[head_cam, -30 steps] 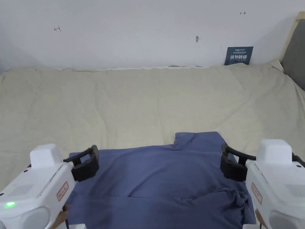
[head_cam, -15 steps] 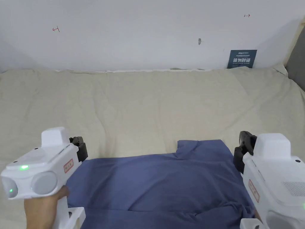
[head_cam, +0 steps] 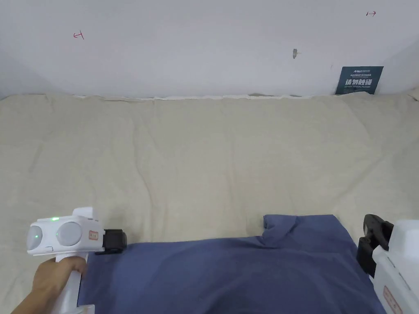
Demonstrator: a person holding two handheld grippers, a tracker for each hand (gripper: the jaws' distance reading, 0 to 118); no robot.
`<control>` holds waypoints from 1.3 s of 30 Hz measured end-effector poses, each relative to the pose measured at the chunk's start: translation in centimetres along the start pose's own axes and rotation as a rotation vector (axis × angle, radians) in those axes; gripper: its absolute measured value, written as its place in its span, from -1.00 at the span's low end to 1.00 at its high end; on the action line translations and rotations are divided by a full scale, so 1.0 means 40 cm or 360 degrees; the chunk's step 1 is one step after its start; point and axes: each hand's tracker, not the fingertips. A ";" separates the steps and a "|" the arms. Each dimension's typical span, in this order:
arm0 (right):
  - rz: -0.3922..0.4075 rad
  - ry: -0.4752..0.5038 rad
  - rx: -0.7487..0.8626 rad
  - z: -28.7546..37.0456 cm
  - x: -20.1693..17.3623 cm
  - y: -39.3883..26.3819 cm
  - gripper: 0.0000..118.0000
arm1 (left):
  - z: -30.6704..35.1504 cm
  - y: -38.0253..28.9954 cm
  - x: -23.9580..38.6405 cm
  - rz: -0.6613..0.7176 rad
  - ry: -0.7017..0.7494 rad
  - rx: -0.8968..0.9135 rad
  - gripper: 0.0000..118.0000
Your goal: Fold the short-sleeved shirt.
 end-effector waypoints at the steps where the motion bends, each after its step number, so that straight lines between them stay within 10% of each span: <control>1: -0.0001 -0.0002 -0.0018 -0.014 0.000 -0.008 -0.98 | -0.014 -0.010 -0.003 0.0015 0.0009 0.0018 0.82; 8: -0.0061 -0.0012 -0.0176 -0.107 0.023 -0.063 -0.98 | -0.054 -0.036 -0.018 0.0037 0.0012 0.0073 0.17; 11: -0.0120 -0.0008 -0.0268 -0.176 0.047 -0.067 -0.97 | -0.034 -0.044 -0.003 -0.0048 -0.0049 0.0121 -0.95; 14: -0.0182 -0.0029 -0.0393 -0.284 0.080 -0.059 -0.85 | -0.006 -0.052 0.012 -0.0067 -0.0052 0.0173 -0.96; 21: -0.0154 0.0030 -0.0759 -0.549 0.093 -0.086 0.91 | 0.155 -0.081 0.025 -0.0074 -0.0203 0.0402 -0.96; 24: -0.0094 0.0018 -0.0889 -0.613 0.070 -0.123 0.70 | 0.195 -0.087 0.032 -0.0105 -0.0226 0.0424 -0.96; 32: 0.0049 0.0052 -0.0882 -0.632 0.051 -0.154 -0.93 | 0.194 -0.101 0.020 -0.0150 -0.0194 0.0409 -0.96; 39: -0.0047 0.0166 -0.0624 -0.351 0.076 -0.043 -0.96 | 0.263 -0.150 -0.008 -0.0030 -0.0170 0.0444 -0.96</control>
